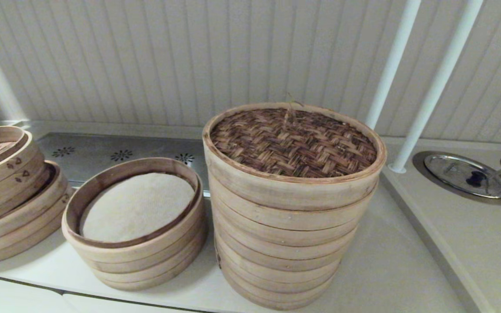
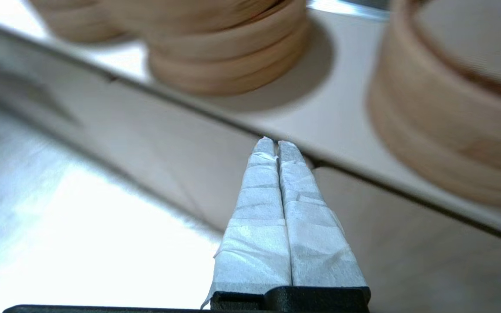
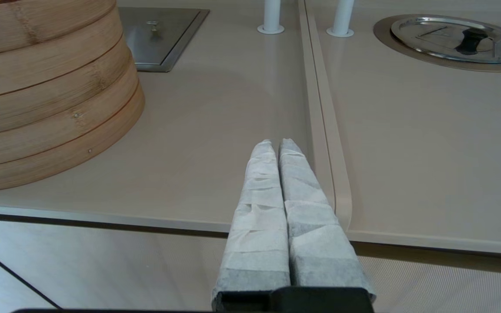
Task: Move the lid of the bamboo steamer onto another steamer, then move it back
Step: Pick up the steamer
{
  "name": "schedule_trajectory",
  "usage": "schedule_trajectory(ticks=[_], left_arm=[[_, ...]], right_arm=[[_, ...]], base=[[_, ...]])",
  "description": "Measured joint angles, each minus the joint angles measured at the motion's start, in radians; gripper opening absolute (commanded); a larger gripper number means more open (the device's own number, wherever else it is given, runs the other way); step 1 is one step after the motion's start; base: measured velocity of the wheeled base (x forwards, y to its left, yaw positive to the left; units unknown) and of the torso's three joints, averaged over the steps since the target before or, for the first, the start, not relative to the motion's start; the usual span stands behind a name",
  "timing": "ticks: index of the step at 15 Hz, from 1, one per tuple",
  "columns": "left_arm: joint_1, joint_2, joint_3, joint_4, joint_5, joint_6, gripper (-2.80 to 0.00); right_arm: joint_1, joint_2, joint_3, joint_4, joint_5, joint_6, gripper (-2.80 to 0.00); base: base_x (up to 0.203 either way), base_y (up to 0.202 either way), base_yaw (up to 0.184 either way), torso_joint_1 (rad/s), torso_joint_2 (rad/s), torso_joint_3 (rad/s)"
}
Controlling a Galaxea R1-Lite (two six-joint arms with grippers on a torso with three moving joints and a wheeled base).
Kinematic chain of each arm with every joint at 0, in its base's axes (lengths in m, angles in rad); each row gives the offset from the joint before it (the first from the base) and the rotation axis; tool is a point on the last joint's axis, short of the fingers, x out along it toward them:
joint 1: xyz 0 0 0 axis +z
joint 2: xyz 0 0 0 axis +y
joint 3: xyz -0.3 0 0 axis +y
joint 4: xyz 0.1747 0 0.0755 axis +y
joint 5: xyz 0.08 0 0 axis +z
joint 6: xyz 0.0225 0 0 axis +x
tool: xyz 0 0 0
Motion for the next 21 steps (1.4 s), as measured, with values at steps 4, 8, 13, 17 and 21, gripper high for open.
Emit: schedule_trajectory(ticks=[4, 8, 13, 17, 21], left_arm=[[0.118, -0.106, 0.163, -0.063, -0.086, -0.005, -2.8], [0.288, -0.119, 0.278, -0.173, -0.226, 0.016, -2.8], [0.322, -0.144, 0.506, -0.539, -0.474, 0.069, -2.8], [0.304, -0.182, 0.55, -0.623, -0.594, 0.097, -2.8], [0.28, -0.331, 0.538, -0.472, -0.671, 0.177, -2.8]], right_arm=[[0.0, 0.0, 0.0, 0.0, 0.0, 0.0, -2.8], [0.0, 0.0, 0.0, 0.0, 0.0, 0.0, -2.8], [0.0, 0.0, 0.0, 0.0, 0.0, 0.0, -2.8], [0.0, 0.0, 0.0, 0.0, 0.0, 0.0, -2.8], [0.0, 0.0, 0.0, 0.0, 0.0, 0.0, -2.8]], base=[[0.0, 0.0, 0.0, 0.0, 0.0, 0.0], [0.0, 0.0, 0.0, 0.0, 0.0, 0.0], [0.0, 0.0, 0.0, 0.0, 0.0, 0.0], [0.0, 0.0, 0.0, 0.0, 0.0, 0.0], [0.0, 0.0, 0.0, 0.0, 0.0, 0.0]])
